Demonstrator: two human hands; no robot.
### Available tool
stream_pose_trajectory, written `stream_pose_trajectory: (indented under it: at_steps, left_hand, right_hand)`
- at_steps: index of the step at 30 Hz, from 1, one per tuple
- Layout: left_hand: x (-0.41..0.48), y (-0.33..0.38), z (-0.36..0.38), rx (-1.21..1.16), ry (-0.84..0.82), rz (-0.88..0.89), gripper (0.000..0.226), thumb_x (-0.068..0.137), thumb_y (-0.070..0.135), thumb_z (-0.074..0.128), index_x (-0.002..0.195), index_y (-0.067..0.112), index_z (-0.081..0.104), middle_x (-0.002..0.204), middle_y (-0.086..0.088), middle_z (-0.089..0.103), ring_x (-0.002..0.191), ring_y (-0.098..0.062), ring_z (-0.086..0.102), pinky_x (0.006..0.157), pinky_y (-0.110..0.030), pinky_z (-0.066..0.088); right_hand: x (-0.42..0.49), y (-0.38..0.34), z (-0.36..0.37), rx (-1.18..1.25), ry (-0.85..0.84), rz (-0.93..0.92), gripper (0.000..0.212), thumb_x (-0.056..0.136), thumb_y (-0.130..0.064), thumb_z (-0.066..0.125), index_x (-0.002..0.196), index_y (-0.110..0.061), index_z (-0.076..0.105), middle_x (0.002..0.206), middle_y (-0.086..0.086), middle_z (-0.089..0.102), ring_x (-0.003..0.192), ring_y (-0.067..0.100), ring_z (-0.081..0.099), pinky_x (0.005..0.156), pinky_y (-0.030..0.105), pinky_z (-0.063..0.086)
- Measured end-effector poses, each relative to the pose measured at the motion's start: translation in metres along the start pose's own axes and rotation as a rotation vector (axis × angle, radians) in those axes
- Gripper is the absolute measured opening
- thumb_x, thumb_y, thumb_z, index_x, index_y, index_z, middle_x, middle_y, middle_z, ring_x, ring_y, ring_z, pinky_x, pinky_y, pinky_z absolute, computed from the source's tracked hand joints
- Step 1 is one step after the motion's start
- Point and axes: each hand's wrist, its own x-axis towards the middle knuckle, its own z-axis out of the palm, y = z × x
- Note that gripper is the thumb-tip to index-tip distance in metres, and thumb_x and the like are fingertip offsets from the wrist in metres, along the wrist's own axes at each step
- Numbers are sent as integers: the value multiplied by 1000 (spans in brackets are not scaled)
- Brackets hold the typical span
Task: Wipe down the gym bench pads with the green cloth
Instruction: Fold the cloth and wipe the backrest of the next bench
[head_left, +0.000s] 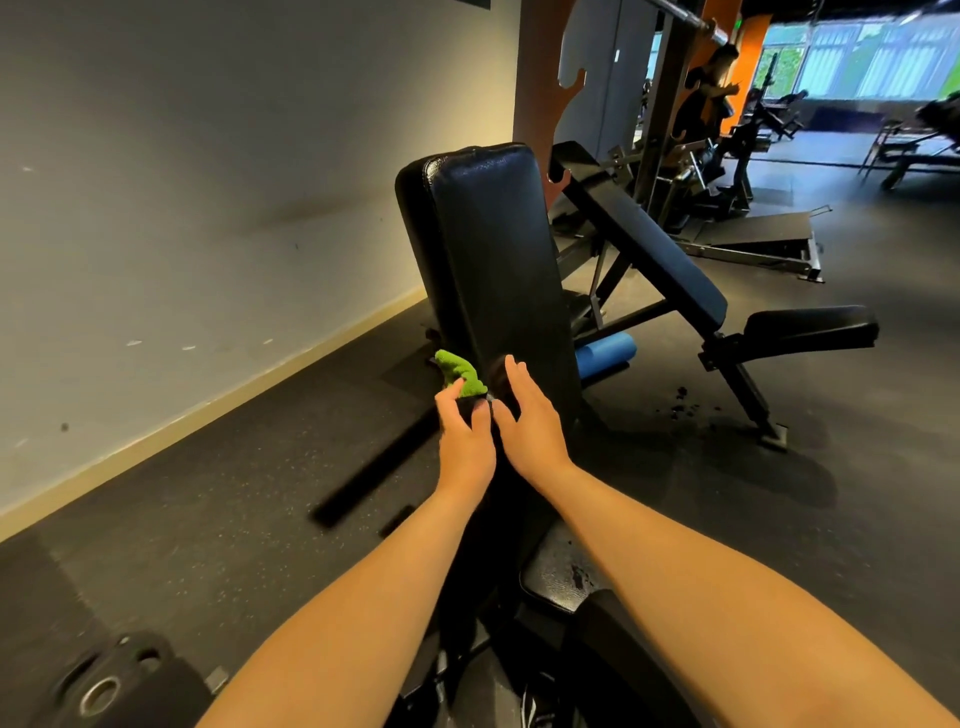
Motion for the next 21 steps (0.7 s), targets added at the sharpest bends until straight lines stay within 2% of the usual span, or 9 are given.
stream_pose_trajectory:
  at_steps: [4, 7, 9, 13, 17, 21]
  left_hand:
    - [8, 8, -15, 14, 12, 52, 30, 106, 19, 46, 132, 33, 41, 124, 8, 56, 115, -12, 56, 82, -23, 45]
    - [21, 36, -23, -4, 112, 173, 34, 106, 19, 45, 137, 31, 45, 125, 14, 54, 112, 1, 53, 89, -16, 42]
    - [30, 55, -18, -40, 137, 229, 35, 106, 22, 45, 139, 32, 42, 126, 15, 52, 113, 2, 52, 90, -15, 40]
    - [33, 47, 4, -24, 162, 211, 34, 106, 25, 44, 138, 35, 34, 129, 7, 54, 117, -10, 53, 94, -26, 39]
    - [15, 8, 15, -12, 168, 98, 34, 107, 25, 43, 139, 31, 34, 133, 1, 53, 118, -15, 52, 87, -23, 41]
    - [-5, -22, 22, 36, 114, -52, 33, 107, 27, 42, 137, 35, 32, 134, -4, 52, 120, -22, 54, 101, -47, 48]
  right_hand:
    - [-2, 1, -4, 45, -19, 3, 67, 101, -18, 54, 157, -34, 20, 165, -5, 17, 151, 16, 18, 122, 41, 20]
    - [-2, 3, -3, 65, -27, 2, 68, 101, -19, 55, 157, -35, 20, 165, -6, 16, 151, 14, 17, 122, 39, 18]
    - [-2, 6, -3, 62, -30, -6, 68, 101, -21, 56, 157, -35, 20, 165, -8, 15, 151, 13, 16, 123, 40, 17]
    - [-2, 18, -7, 75, -60, -9, 70, 99, -20, 59, 156, -36, 21, 165, -10, 15, 150, 11, 17, 124, 46, 17]
    - [-6, 28, -10, 151, -78, 25, 71, 98, -16, 60, 156, -36, 24, 164, -11, 17, 150, 11, 18, 123, 39, 20]
    - [-12, 29, -4, 211, -62, 48, 68, 101, -12, 55, 155, -37, 24, 165, -10, 15, 151, 12, 16, 122, 38, 21]
